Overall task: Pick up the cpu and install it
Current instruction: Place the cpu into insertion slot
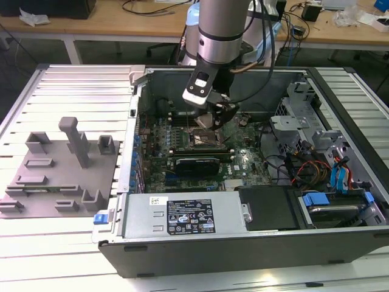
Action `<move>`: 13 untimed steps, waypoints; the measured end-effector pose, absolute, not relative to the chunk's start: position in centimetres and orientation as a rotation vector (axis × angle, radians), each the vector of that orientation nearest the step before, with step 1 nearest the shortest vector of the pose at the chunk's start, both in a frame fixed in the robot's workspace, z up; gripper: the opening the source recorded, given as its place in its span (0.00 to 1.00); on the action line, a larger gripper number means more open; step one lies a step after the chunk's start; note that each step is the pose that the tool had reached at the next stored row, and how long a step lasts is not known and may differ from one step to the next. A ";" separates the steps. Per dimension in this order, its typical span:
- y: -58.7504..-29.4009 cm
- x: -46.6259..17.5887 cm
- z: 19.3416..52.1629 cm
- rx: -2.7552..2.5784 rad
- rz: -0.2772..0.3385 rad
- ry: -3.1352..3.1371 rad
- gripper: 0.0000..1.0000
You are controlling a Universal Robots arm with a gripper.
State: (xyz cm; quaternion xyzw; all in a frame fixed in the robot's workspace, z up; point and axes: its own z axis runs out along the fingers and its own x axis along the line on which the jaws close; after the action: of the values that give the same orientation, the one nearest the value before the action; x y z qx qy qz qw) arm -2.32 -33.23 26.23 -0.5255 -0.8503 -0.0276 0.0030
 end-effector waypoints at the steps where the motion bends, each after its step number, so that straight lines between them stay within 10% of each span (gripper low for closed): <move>1: -33.2 -2.3 26.2 -1.690 -0.087 -2.641 0.55; 13: -33.2 -2.3 26.2 -2.041 -0.087 -2.390 0.55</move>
State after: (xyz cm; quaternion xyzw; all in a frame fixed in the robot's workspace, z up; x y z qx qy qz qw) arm -2.31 -33.23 26.18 -0.6493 -0.7600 -0.0278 -0.0012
